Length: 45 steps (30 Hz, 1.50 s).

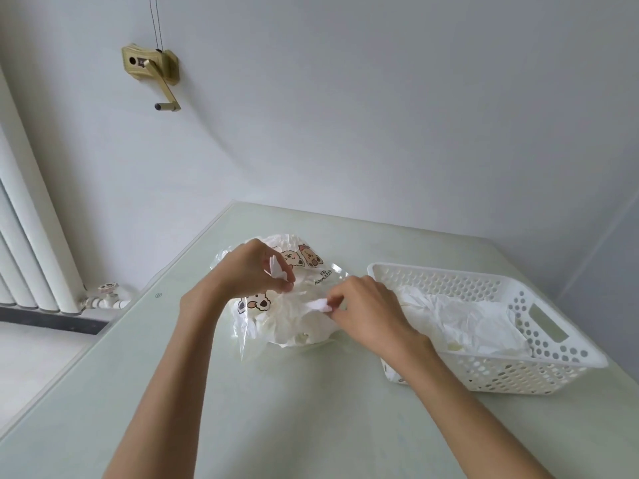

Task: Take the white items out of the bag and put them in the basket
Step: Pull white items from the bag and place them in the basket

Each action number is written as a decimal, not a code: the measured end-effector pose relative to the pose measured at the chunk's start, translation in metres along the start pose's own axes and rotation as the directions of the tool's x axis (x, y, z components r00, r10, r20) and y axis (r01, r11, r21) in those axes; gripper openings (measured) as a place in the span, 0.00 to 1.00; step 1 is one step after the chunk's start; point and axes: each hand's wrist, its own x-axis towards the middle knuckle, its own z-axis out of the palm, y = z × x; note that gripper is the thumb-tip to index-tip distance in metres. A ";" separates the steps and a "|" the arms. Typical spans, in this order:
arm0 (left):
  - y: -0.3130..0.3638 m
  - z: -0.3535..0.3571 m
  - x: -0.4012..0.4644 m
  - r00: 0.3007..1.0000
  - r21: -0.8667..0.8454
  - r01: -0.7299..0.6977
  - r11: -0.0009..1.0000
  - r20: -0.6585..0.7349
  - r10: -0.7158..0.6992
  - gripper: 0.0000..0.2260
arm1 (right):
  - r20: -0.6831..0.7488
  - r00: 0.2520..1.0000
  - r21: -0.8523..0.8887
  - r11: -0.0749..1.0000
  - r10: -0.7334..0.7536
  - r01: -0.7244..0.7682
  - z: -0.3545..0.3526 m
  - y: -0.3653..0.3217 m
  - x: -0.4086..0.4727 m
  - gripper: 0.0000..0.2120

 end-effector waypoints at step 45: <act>0.046 0.051 0.008 0.989 0.465 0.072 0.883 -0.149 -0.002 0.08 | -0.272 0.910 0.423 0.888 0.312 -0.178 -0.006 0.036 0.019 0.15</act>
